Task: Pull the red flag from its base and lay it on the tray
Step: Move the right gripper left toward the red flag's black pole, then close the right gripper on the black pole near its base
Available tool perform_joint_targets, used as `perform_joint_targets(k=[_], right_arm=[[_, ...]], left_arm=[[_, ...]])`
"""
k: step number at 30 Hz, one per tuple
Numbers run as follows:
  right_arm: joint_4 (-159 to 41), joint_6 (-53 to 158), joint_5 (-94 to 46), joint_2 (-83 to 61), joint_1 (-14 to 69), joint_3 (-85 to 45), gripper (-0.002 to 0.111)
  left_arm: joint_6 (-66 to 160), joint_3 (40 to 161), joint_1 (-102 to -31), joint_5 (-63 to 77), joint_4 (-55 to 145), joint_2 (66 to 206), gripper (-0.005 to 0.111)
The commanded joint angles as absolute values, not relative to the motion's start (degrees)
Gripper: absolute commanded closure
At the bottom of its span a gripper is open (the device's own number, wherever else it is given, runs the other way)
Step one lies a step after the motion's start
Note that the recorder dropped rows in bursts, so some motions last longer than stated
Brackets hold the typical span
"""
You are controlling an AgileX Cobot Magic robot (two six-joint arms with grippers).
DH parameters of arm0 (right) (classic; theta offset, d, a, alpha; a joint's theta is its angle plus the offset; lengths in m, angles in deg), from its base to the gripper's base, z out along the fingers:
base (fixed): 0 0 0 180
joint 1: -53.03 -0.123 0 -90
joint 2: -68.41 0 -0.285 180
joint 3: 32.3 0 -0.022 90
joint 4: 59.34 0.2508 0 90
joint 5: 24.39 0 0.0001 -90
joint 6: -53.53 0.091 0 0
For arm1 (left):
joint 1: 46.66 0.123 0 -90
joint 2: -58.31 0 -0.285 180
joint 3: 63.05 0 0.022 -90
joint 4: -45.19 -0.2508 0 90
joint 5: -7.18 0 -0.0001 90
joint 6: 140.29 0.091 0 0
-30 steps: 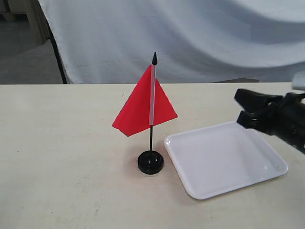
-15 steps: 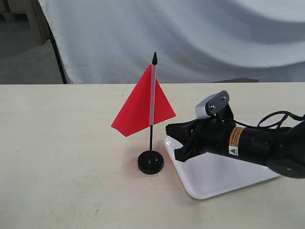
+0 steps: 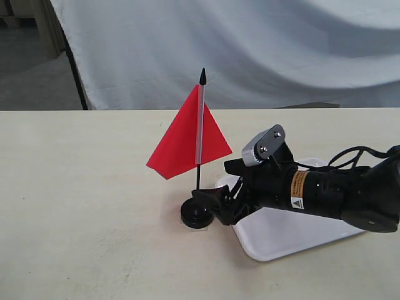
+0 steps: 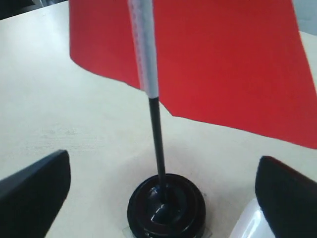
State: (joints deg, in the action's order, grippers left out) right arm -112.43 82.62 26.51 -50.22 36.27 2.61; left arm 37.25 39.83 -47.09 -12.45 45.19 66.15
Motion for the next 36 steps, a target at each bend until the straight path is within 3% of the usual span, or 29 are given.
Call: perform_joint_targets(k=[1,30,32,33,36], right_arm=[[-113.34,82.04,26.59,-50.43,36.13,2.30,0.010],[-96.65,71.23,30.95,-60.04,29.42,-4.64,0.012],[-96.65,69.94,32.59,-60.19,29.42,-4.64,0.021],[-96.65,68.96,33.40,-60.19,29.42,-4.64,0.032],[-96.77,67.33,36.38,-60.07,29.42,-4.64,0.085]], left_arm=[[37.33,39.74,-47.62,-12.40,45.19,66.09,0.107],[37.33,39.74,-47.62,-12.40,45.19,66.09,0.107],[37.33,39.74,-47.62,-12.40,45.19,66.09,0.107],[37.33,39.74,-47.62,-12.40,45.19,66.09,0.107],[37.33,39.74,-47.62,-12.40,45.19,66.09,0.107]])
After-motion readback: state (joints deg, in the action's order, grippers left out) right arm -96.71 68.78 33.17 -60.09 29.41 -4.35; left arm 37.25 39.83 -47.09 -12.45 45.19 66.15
